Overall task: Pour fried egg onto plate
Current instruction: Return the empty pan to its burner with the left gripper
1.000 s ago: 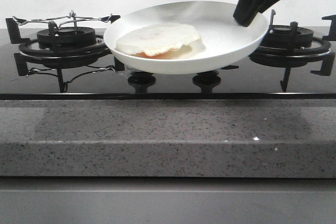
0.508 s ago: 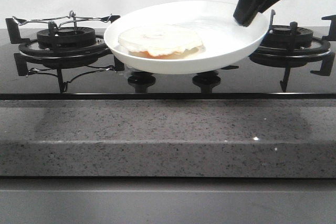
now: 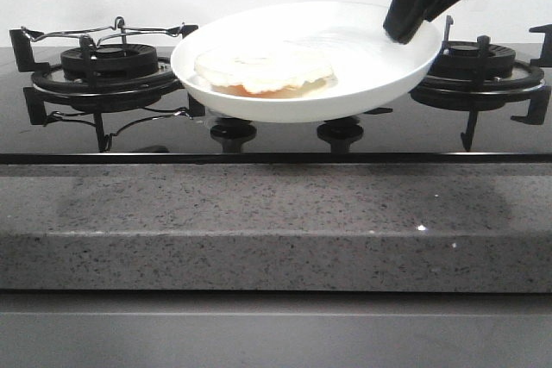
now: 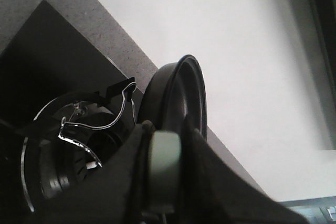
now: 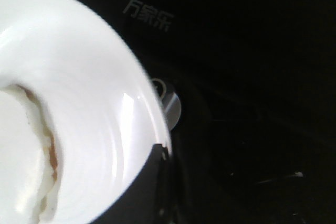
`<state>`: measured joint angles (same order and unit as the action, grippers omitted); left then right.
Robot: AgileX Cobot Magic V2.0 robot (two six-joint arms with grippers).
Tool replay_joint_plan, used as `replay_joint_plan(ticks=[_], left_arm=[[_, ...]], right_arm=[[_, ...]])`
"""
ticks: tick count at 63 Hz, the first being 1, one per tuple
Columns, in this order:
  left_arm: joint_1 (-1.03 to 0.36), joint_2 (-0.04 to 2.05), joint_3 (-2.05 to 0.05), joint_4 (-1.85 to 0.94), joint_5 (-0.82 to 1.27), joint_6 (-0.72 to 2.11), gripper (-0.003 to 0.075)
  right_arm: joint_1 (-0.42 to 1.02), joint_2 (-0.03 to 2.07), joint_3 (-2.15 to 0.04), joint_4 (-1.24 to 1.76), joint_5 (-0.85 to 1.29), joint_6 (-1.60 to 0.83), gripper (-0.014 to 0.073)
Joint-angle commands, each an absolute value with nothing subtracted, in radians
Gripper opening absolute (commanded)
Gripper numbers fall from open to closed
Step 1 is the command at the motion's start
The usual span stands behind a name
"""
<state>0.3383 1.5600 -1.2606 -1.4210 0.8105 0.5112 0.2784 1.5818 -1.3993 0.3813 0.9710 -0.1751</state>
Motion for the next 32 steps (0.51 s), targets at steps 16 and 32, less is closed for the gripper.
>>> replay_joint_plan(ticks=[16, 32], left_arm=[[0.338, 1.632, -1.289, -1.514, 0.896, 0.513, -0.002], [0.338, 1.66, -1.289, -1.509, 0.859, 0.513, -0.002]], right_arm=[[0.279, 1.534, -1.427, 0.422, 0.932, -0.18, -0.0107], [0.279, 1.534, -1.427, 0.422, 0.932, -0.18, -0.0107]])
